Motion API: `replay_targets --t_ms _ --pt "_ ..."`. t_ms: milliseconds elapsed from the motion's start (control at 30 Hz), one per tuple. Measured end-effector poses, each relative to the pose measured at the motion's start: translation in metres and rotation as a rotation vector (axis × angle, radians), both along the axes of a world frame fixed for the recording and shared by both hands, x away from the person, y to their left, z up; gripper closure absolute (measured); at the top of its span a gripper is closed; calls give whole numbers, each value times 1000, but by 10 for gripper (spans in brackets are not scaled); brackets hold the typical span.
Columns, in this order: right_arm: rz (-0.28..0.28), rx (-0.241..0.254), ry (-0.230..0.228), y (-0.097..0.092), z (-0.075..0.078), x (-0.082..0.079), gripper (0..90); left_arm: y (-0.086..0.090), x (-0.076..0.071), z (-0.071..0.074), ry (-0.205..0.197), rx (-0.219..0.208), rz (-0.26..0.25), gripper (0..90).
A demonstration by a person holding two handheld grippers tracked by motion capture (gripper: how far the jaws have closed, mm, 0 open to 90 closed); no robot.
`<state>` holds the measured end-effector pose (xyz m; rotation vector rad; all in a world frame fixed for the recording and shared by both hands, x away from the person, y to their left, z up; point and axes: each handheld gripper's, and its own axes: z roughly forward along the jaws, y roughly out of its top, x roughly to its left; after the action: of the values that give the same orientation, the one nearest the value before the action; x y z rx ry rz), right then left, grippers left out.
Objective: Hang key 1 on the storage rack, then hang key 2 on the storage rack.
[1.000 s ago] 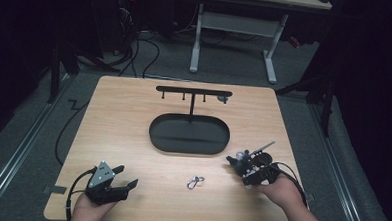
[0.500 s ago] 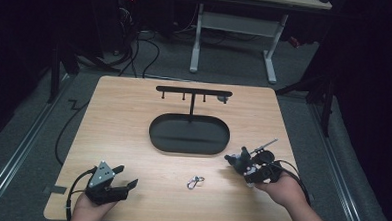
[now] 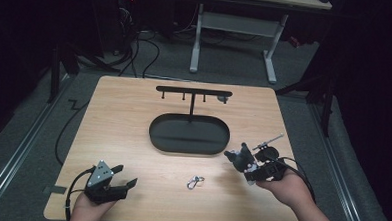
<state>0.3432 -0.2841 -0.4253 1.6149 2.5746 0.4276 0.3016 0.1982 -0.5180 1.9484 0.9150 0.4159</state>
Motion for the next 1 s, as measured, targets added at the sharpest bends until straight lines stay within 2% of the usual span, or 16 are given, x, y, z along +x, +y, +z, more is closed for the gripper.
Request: replay_targets --t_ms 233,567,867,900,933,1000 --pt "24 -11 3 6 3 1 490 -1 -1 0 -1 -2 2 288" --pt "19 -11 1 8 14 4 490 -3 -1 1 -3 -1 -3 288" --pt "11 -5 -9 9 26 9 490 -3 0 -1 2 -5 -2 287" --pt "21 0 -16 8 27 9 490 -3 0 -1 5 -17 2 287" --pt "23 0 -20 10 33 10 490 -3 0 -2 9 -16 3 287" --pt "23 5 -24 10 35 10 490 -3 0 -3 9 -14 4 286"
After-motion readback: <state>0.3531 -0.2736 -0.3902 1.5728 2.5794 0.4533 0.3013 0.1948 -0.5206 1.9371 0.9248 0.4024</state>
